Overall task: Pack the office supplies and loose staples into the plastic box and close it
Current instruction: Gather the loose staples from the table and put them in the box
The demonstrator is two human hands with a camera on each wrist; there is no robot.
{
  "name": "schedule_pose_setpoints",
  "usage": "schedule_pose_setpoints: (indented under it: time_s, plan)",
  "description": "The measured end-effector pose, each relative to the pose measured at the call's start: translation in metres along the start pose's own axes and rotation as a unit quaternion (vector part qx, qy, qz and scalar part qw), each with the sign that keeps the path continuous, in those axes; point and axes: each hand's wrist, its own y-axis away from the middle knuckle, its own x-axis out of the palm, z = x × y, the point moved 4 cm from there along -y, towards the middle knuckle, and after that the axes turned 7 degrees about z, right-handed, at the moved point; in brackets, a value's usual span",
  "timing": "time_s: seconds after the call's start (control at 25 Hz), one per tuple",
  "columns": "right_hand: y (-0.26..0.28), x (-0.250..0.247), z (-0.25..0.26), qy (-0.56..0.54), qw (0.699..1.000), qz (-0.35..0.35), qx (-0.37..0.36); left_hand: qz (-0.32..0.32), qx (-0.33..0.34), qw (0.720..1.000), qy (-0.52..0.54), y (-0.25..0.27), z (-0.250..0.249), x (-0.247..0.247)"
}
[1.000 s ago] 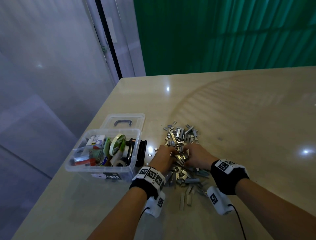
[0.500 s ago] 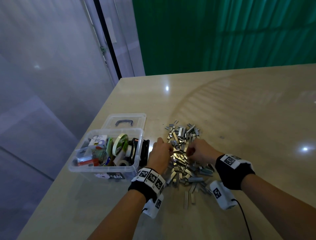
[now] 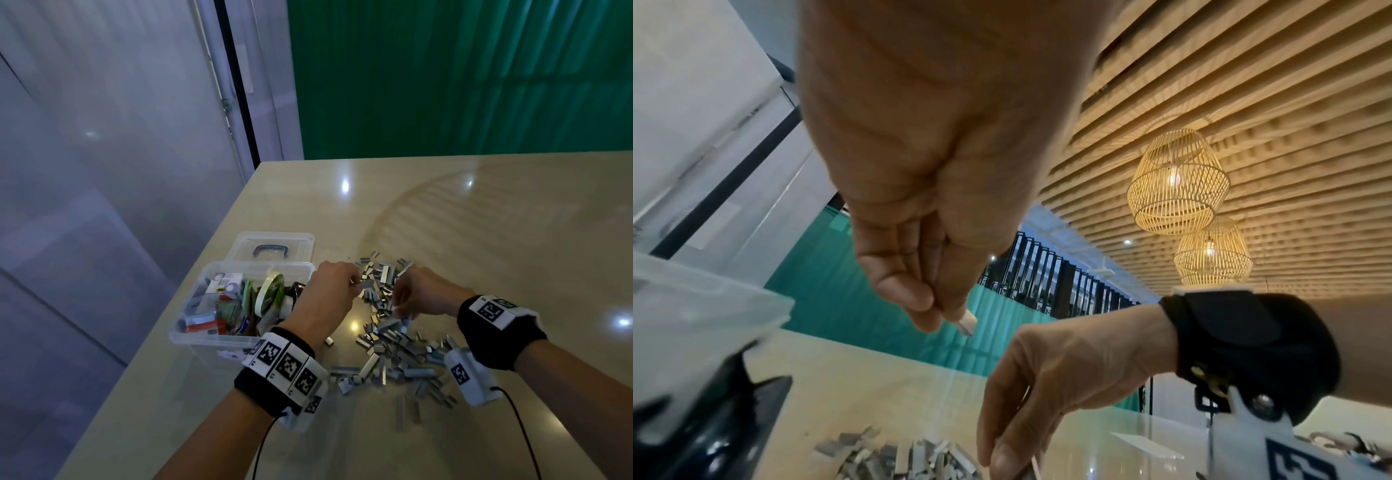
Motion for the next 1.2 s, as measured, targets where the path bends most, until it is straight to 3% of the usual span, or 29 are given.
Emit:
schedule_pose_setpoints:
  time_s: [0.32, 0.48, 0.72, 0.96, 1.2]
  plan:
    - [-0.009, -0.03, 0.074, 0.063, 0.995, -0.044, -0.064, -0.088, -0.017, 0.996, 0.025, 0.034, 0.056, -0.074]
    - [-0.02, -0.041, 0.149, 0.008, 0.983, -0.12, -0.141, -0.139, -0.087, 0.986, 0.026, 0.061, 0.118, -0.109]
    - [-0.061, -0.009, 0.235, -0.089, 0.958, -0.169, -0.212, -0.119, -0.118, 0.985, 0.025, 0.07, 0.159, -0.098]
    - [-0.092, 0.027, 0.241, -0.026, 0.972, -0.135, -0.192, -0.076, -0.116, 0.99, -0.014, 0.056, 0.163, -0.077]
    - [-0.098, 0.036, 0.232, 0.049, 0.98, -0.114, -0.158, -0.078, -0.116, 0.99, 0.006, 0.051, 0.164, -0.078]
